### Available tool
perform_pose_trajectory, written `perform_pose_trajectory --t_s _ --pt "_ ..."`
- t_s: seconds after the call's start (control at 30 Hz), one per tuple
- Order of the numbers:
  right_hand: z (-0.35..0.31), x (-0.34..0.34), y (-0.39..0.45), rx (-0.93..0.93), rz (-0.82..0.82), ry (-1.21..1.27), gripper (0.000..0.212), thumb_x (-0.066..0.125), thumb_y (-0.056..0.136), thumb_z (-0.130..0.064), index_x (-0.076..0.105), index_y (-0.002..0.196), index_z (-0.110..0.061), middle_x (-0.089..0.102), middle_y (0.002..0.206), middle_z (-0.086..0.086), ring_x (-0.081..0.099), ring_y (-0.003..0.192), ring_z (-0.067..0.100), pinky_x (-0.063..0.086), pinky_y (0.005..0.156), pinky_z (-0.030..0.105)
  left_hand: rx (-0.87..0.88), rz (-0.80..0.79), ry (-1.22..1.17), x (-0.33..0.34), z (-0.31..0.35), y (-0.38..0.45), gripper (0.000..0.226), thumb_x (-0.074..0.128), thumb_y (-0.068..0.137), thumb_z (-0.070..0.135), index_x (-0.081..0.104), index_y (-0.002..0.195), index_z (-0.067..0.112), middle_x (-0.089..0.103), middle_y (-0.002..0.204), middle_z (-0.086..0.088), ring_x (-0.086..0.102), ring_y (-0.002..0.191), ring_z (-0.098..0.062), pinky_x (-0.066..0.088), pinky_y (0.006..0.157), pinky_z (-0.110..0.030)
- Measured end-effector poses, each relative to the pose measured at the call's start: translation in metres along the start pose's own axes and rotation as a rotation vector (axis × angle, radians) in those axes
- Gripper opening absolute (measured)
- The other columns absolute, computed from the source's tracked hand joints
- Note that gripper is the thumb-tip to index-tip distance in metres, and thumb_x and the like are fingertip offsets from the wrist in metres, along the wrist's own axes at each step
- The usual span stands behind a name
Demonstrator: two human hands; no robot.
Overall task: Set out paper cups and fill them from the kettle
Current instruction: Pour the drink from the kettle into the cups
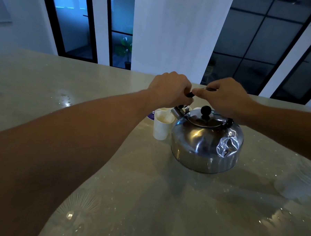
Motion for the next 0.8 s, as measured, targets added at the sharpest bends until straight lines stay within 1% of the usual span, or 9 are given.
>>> perform_pose_trajectory --t_s 0.07,0.13,0.23,0.3,0.37,0.47,0.67,0.8 --pt "0.007 -0.005 -0.008 0.009 0.068 0.05 0.055 0.067 0.085 -0.056 0.067 0.08 -0.001 0.049 0.06 0.007 0.04 0.049 0.012 0.033 0.049 0.027 0.018 0.011 0.005 -0.004 0.006 -0.001 0.022 0.065 0.08 0.052 0.057 0.075 0.032 0.064 0.082 0.007 0.059 0.078 -0.02 0.035 0.061 -0.028" --pt "0.013 -0.009 -0.018 0.013 0.119 0.103 0.055 0.067 0.086 -0.055 0.066 0.079 0.0 0.05 0.062 0.011 0.041 0.051 0.011 0.035 0.052 0.028 0.056 0.01 0.024 -0.007 0.015 -0.001 0.021 0.064 0.08 0.052 0.059 0.079 0.032 0.065 0.086 0.007 0.059 0.079 -0.02 0.036 0.063 -0.029" --pt "0.02 -0.013 -0.032 0.009 0.15 0.145 0.055 0.065 0.086 -0.055 0.067 0.082 0.0 0.056 0.072 0.022 0.044 0.056 0.016 0.038 0.056 0.032 0.118 0.0 0.065 -0.009 0.03 -0.005 0.02 0.063 0.082 0.052 0.058 0.082 0.032 0.065 0.089 0.007 0.059 0.081 -0.02 0.037 0.064 -0.032" --pt "0.026 -0.016 -0.041 0.021 0.157 0.169 0.055 0.066 0.086 -0.055 0.068 0.082 0.0 0.055 0.072 0.023 0.043 0.055 0.015 0.037 0.055 0.032 0.145 -0.01 0.084 -0.007 0.038 -0.008 0.021 0.063 0.083 0.053 0.057 0.083 0.032 0.065 0.089 0.006 0.06 0.081 -0.021 0.039 0.066 -0.033" --pt "0.033 -0.019 -0.05 0.041 0.155 0.192 0.053 0.067 0.087 -0.054 0.068 0.08 -0.001 0.05 0.064 0.019 0.041 0.05 0.011 0.035 0.053 0.03 0.17 -0.028 0.096 -0.003 0.048 -0.012 0.023 0.063 0.083 0.054 0.057 0.082 0.032 0.065 0.088 0.006 0.06 0.081 -0.021 0.041 0.067 -0.033" --pt "0.044 -0.021 -0.065 0.069 0.146 0.192 0.051 0.068 0.087 -0.051 0.067 0.075 -0.001 0.045 0.056 0.006 0.037 0.046 0.007 0.032 0.049 0.025 0.203 -0.064 0.117 0.004 0.066 -0.02 0.024 0.062 0.084 0.054 0.06 0.085 0.03 0.064 0.087 0.006 0.06 0.08 -0.02 0.04 0.066 -0.032" --pt "0.07 -0.025 -0.102 0.091 0.127 0.219 0.052 0.069 0.086 -0.05 0.063 0.065 -0.002 0.046 0.053 0.004 0.039 0.046 0.006 0.031 0.048 0.023 0.281 -0.121 0.14 0.021 0.104 -0.039 0.026 0.064 0.08 0.052 0.06 0.082 0.027 0.061 0.077 0.006 0.058 0.072 -0.018 0.038 0.06 -0.03" --pt "0.085 -0.026 -0.119 0.101 0.126 0.243 0.054 0.071 0.083 -0.05 0.062 0.064 -0.001 0.043 0.051 0.001 0.038 0.046 0.008 0.027 0.043 0.018 0.302 -0.177 0.12 0.03 0.12 -0.049 0.028 0.066 0.077 0.054 0.063 0.082 0.026 0.057 0.069 0.009 0.058 0.07 -0.015 0.043 0.062 -0.029"
Point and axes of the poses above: each hand's wrist, its own y-axis towards the middle knuckle, its own x-axis out of the palm, z = x × y, the point moved 8 cm from there along y, towards the middle knuckle
